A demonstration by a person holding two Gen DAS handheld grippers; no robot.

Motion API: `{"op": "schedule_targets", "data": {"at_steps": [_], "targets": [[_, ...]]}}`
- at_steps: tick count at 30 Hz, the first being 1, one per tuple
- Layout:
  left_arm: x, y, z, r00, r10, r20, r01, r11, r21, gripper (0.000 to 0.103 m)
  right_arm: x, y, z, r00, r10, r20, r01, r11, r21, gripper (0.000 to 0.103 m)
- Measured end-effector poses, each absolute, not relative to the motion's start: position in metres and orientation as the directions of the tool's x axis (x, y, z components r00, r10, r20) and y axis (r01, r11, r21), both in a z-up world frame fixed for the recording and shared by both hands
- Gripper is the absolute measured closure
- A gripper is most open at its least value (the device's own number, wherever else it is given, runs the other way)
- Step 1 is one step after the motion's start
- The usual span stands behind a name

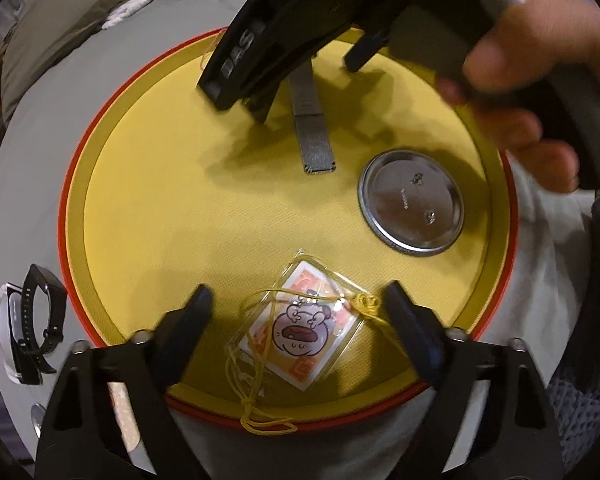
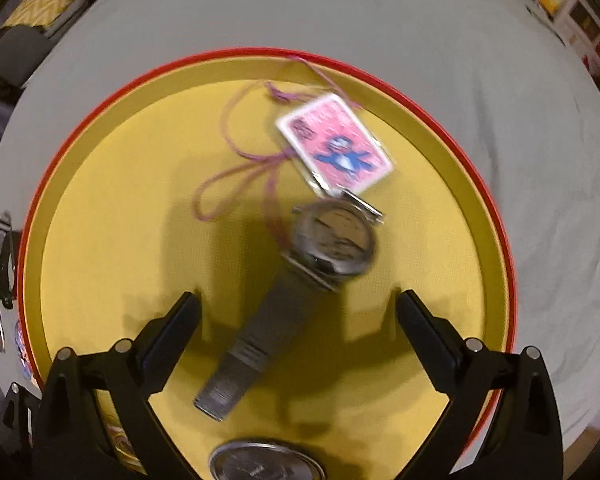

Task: Organize jewelry
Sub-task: 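Grasp the mesh watch band with the right tool while the left tool grasps the yellow-cord card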

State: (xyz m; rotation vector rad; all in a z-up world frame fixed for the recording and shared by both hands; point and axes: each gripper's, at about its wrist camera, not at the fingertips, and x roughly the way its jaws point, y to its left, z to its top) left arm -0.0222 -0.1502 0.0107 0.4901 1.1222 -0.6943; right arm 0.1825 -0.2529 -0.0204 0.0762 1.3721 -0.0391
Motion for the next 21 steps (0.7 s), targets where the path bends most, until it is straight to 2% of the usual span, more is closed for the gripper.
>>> {"op": "schedule_targets", "data": {"at_steps": [1,2,3,4,6,7,9,11,12,14,17,21], "targets": [[-0.021,-0.148,0.015,0.268,-0.256,-0.929,0.717,0.697,0.015,0.037,0.182,-0.251,-0.019,0.206,0.021,-0.978,0.067,0.997,0.035,0.017],[-0.021,-0.147,0.017,0.271,-0.258,-0.928,0.714,0.700,0.014,0.042,0.182,-0.248,-0.017,0.215,0.025,-0.976,0.057,0.998,0.038,0.021],[-0.019,-0.147,0.019,0.274,-0.258,-0.926,0.710,0.704,0.014,0.046,0.182,-0.246,-0.015,0.221,0.028,-0.975,0.048,0.998,0.039,0.029],[-0.019,-0.146,0.019,0.269,-0.263,-0.927,0.707,0.707,0.004,0.048,0.181,-0.242,-0.013,0.227,0.030,-0.973,0.035,0.999,0.039,0.037],[-0.019,-0.144,0.020,0.269,-0.271,-0.924,0.702,0.712,-0.004,0.051,0.181,-0.238,-0.011,0.233,0.029,-0.972,0.031,0.999,0.038,0.047],[-0.019,-0.143,0.021,0.265,-0.275,-0.924,0.699,0.715,-0.012,0.052,0.180,-0.238,-0.010,0.240,0.030,-0.970,0.034,0.999,0.039,0.058],[-0.018,-0.139,0.022,0.261,-0.283,-0.923,0.694,0.719,-0.024,0.053,0.180,-0.239,-0.008,0.256,0.030,-0.966,0.043,0.998,0.043,0.071],[-0.017,-0.136,0.024,0.265,-0.285,-0.921,0.686,0.727,-0.028,0.059,0.180,-0.242,-0.008,0.259,0.032,-0.965,0.054,0.997,0.048,0.076],[-0.016,-0.134,0.025,0.266,-0.285,-0.921,0.680,0.733,-0.030,0.067,0.180,-0.244,-0.008,0.261,0.037,-0.965,0.060,0.997,0.054,0.077],[-0.013,-0.130,0.026,0.260,-0.291,-0.921,0.669,0.742,-0.046,0.074,0.180,-0.251,-0.008,0.266,0.059,-0.962,0.081,0.993,0.084,0.079],[-0.005,-0.124,0.026,0.262,-0.289,-0.921,0.660,0.749,-0.047,0.094,0.181,-0.261,-0.006,0.277,0.063,-0.959,0.096,0.991,0.093,0.082],[-0.005,-0.124,0.027,0.262,-0.292,-0.920,0.664,0.746,-0.048,0.101,0.181,-0.271,-0.002,0.297,0.063,-0.953,0.108,0.989,0.099,0.084]]}}
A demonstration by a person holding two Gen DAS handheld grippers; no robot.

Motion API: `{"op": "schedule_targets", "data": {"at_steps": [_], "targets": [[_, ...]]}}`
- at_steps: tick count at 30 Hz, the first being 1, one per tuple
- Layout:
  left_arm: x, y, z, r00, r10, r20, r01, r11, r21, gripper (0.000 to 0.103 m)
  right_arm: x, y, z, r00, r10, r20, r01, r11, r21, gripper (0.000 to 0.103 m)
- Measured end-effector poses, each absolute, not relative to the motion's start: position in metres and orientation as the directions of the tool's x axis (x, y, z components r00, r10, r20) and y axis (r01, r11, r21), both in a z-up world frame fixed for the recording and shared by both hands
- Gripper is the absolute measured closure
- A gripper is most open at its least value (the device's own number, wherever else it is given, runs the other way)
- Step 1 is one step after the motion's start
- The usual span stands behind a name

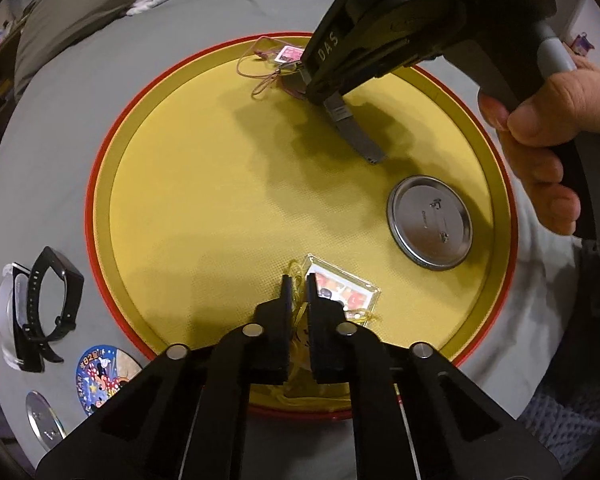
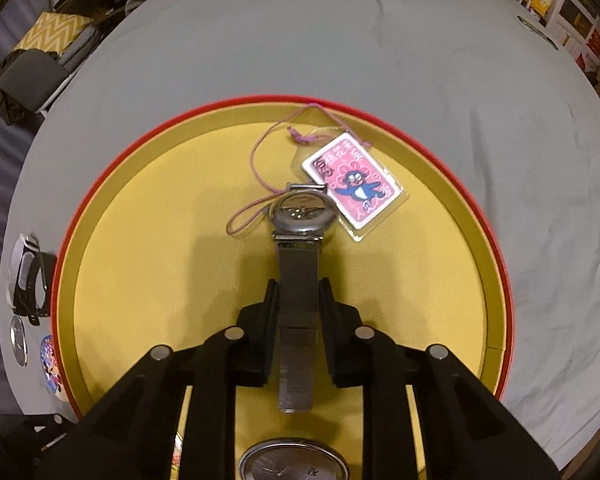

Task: Organize jewelry
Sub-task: 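Grasp the mesh watch band with the right tool while the left tool grasps the yellow-cord card, then lift the watch with the right tool while the left tool lifts the yellow-cord card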

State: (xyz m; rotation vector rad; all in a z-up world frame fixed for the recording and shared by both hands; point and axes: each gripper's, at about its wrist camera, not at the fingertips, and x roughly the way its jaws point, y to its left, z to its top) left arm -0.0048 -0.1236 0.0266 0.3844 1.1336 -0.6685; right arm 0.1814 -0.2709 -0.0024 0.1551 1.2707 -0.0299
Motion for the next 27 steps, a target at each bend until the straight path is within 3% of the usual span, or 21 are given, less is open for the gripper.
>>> {"op": "schedule_targets", "data": {"at_steps": [27], "targets": [[0.015,-0.121,0.106,0.415,-0.379,-0.827,0.610,0.790,-0.056,0.101,0.161,-0.281,0.056,0.432,0.104,-0.896,0.098,0.982,0.161,0.084]]}}
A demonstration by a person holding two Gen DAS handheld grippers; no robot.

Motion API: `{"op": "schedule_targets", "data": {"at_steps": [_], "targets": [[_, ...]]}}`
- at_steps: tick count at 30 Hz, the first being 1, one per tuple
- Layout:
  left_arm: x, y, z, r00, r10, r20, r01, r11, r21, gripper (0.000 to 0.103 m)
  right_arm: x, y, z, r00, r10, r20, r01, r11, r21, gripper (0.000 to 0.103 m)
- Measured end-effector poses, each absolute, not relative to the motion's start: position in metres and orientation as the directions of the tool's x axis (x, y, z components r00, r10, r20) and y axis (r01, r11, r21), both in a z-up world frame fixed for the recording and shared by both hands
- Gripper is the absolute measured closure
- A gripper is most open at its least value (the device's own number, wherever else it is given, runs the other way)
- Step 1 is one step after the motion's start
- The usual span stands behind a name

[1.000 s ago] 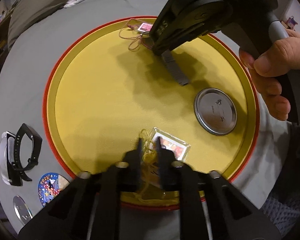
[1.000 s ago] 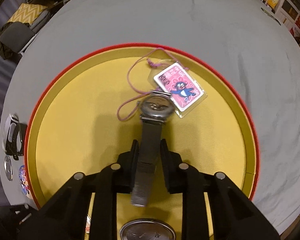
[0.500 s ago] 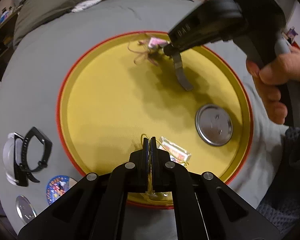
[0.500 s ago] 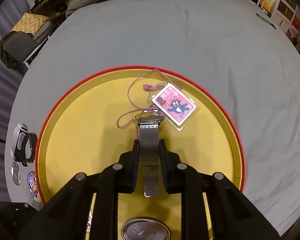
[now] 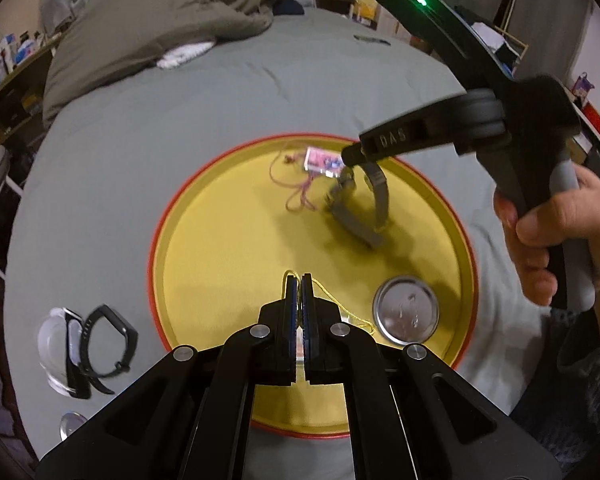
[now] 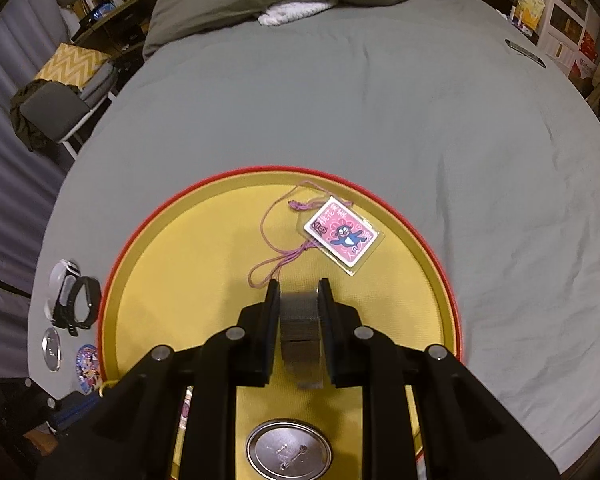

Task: Organize jewelry
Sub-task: 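Lift the watch with the right tool while the left tool lifts the yellow-cord card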

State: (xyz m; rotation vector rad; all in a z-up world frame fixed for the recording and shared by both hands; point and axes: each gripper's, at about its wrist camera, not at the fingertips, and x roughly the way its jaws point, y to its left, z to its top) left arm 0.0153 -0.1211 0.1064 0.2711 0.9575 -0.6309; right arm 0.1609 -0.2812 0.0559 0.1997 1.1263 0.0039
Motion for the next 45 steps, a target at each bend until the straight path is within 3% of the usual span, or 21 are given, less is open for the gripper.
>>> {"op": "schedule_targets", "data": {"at_steps": [20,21,22,27,42,44,45], "targets": [[0.014,-0.145,0.166,0.498,-0.420,-0.758,0.615,0.788,-0.032,0.101,0.133,-0.321,0.112,0.559,0.114,-0.821,0.100,0.974,0.203,0.084],[0.016,-0.145,0.170,0.501,-0.424,-0.754,0.616,0.787,-0.034,0.101,0.132,-0.323,0.114,0.566,0.111,-0.817,0.100,0.974,0.202,0.085],[0.017,-0.148,0.175,0.507,-0.427,-0.749,0.616,0.787,-0.032,0.101,0.130,-0.326,0.117,0.575,0.105,-0.811,0.102,0.975,0.199,0.102],[0.024,-0.161,0.189,0.516,-0.432,-0.739,0.617,0.786,-0.029,0.101,0.121,-0.343,0.136,0.622,0.093,-0.777,0.102,0.975,0.198,0.102],[0.022,-0.187,0.190,0.515,-0.424,-0.745,0.627,0.779,-0.010,0.101,0.131,-0.345,0.088,0.492,0.221,-0.842,0.002,0.967,0.255,0.101],[0.023,-0.185,0.184,0.507,-0.426,-0.749,0.628,0.778,-0.018,0.101,0.133,-0.340,0.076,0.455,0.232,-0.859,-0.005,0.966,0.258,0.084],[0.023,-0.184,0.179,0.503,-0.426,-0.752,0.628,0.778,-0.021,0.101,0.135,-0.337,0.068,0.438,0.235,-0.867,-0.008,0.966,0.258,0.055]]}}
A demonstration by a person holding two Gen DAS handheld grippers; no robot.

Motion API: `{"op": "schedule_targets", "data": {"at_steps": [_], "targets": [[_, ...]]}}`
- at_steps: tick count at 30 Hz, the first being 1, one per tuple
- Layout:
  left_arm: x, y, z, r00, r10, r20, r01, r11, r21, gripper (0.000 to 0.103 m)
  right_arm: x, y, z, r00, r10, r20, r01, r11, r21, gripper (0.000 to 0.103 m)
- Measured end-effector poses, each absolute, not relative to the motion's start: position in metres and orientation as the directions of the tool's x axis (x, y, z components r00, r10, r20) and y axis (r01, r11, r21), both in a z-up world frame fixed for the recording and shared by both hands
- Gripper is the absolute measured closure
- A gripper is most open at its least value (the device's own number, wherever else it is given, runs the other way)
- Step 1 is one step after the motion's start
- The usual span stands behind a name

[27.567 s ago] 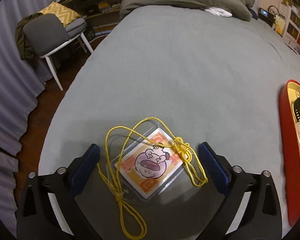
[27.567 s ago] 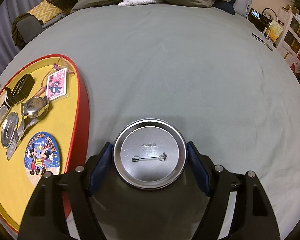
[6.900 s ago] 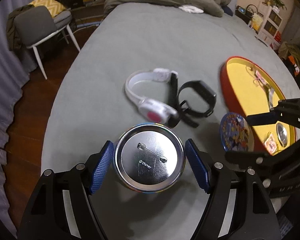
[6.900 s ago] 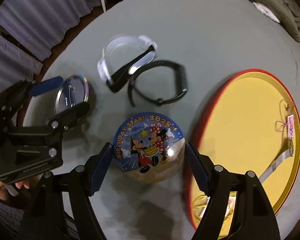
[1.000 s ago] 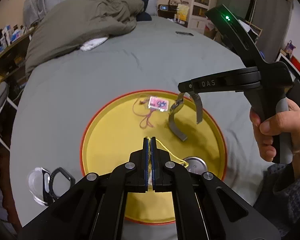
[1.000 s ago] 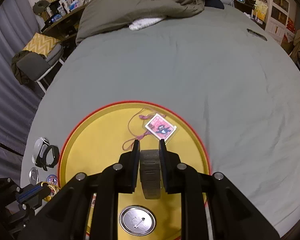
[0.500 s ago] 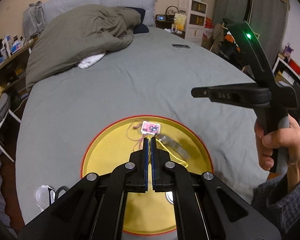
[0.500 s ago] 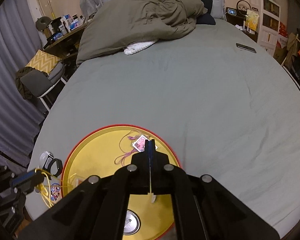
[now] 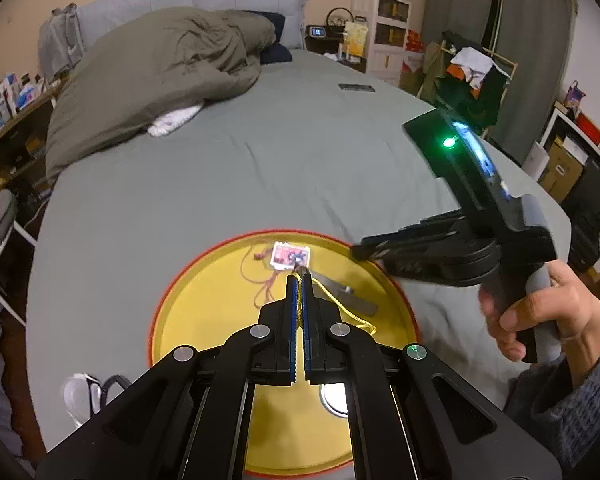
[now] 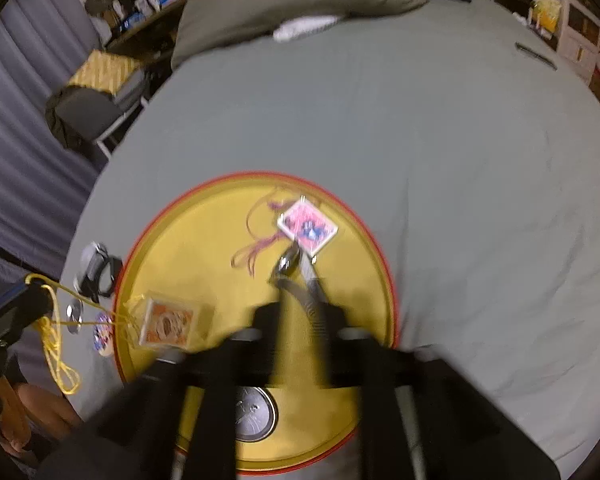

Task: Organize jewelry
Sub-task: 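Lift the watch with the right tool while the left tool lifts the yellow-cord card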

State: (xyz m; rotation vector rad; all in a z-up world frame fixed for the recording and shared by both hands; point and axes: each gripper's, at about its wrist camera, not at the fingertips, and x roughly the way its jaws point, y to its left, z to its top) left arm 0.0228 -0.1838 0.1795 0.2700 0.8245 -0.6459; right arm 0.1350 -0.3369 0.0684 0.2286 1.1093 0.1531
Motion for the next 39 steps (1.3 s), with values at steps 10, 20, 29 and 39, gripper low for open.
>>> {"op": "schedule_targets", "data": {"at_steps": [10,20,29,39], "targets": [[0.033,-0.155,0.137,0.464,-0.425,-0.777,0.595,0.800,-0.082,0.101,0.160,-0.309,0.025,0.374,0.157,-0.914,-0.022,0.987,0.160,0.029],[0.038,-0.139,0.135,0.461,-0.442,-0.769,0.596,0.797,-0.101,0.101,0.185,-0.296,-0.019,0.285,0.056,-0.957,-0.030,0.998,0.049,0.029],[0.041,-0.136,0.133,0.457,-0.439,-0.773,0.586,0.803,-0.110,0.101,0.176,-0.307,-0.016,0.302,0.056,-0.952,0.007,0.998,0.061,0.084],[0.036,-0.140,0.133,0.461,-0.429,-0.777,0.589,0.803,-0.095,0.101,0.174,-0.322,0.002,0.361,0.112,-0.926,0.038,0.990,0.135,0.084]]}}
